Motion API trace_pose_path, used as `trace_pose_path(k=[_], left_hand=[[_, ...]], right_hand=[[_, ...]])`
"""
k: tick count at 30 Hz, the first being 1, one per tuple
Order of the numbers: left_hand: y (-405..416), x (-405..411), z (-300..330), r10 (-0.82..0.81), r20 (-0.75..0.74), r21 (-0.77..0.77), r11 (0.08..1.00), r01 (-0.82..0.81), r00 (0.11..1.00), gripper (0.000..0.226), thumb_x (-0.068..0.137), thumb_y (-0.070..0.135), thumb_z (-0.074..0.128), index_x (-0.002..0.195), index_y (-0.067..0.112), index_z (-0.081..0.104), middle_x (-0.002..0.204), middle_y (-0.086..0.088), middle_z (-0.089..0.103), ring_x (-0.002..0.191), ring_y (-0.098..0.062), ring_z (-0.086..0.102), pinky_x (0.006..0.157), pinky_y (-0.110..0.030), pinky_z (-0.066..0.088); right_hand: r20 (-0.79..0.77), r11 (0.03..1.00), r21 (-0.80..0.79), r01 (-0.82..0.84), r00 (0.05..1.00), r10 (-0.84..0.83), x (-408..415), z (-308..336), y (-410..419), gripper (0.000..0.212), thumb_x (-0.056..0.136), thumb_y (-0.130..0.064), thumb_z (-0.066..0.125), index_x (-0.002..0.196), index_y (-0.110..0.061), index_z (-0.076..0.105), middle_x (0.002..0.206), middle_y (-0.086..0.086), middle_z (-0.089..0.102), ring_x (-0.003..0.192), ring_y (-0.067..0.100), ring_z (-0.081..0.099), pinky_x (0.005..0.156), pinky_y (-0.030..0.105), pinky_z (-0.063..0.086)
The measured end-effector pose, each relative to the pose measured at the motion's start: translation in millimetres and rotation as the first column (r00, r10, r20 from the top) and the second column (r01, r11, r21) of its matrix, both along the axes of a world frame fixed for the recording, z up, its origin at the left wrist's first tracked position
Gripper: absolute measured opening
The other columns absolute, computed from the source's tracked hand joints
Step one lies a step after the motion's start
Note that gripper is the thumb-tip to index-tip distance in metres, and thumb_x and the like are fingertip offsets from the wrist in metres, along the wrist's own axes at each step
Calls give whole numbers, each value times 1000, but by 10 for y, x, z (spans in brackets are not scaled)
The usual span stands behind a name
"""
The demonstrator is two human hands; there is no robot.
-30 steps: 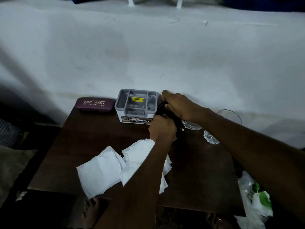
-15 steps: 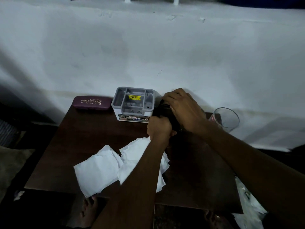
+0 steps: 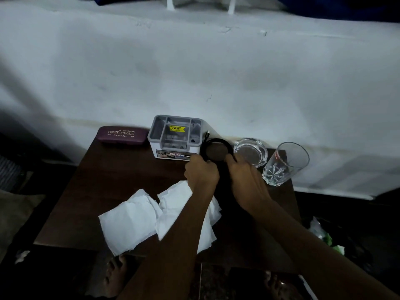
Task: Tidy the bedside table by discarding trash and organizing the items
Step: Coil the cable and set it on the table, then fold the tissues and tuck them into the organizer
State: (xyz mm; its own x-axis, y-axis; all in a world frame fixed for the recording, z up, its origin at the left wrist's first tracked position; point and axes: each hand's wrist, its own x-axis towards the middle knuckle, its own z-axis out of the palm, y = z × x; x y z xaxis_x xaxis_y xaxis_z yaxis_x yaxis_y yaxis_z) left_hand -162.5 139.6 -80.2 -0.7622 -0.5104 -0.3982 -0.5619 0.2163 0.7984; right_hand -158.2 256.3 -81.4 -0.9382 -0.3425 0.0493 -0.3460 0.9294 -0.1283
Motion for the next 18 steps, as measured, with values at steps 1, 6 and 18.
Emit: trace_pose_path(k=[1, 6, 18], left_hand=[[-7, 24, 34, -16, -15, -52, 999, 15, 1000, 31, 91, 26, 53, 106, 2, 64, 113, -23, 71, 112, -43, 67, 93, -42, 54], [28, 116, -14, -144, -61, -267, 956, 123, 988, 16, 98, 11, 54, 109, 2, 60, 117, -22, 67, 116, -45, 61, 88, -42, 42], [-461, 301, 197, -315, -260, -394, 898, 198, 913, 16, 88, 14, 57, 91, 14, 72, 88, -8, 76, 91, -33, 73, 82, -43, 58]], right_hand=[[-4, 1000, 17, 10, 1000, -10, -30, 15, -6, 31, 89, 4, 57, 115, -12, 50, 114, 13, 57, 95, 40, 68, 66, 42, 45], [-23, 996, 86, -4, 1000, 6, -79, 14, -79, 28, 90, 0, 63, 116, -9, 56, 121, 15, 54, 95, 37, 69, 65, 40, 48], [-73, 994, -112, 7, 997, -16, 76, 131, 44, 24, 89, 5, 59, 106, -11, 64, 110, 11, 60, 83, 38, 69, 65, 45, 59]])
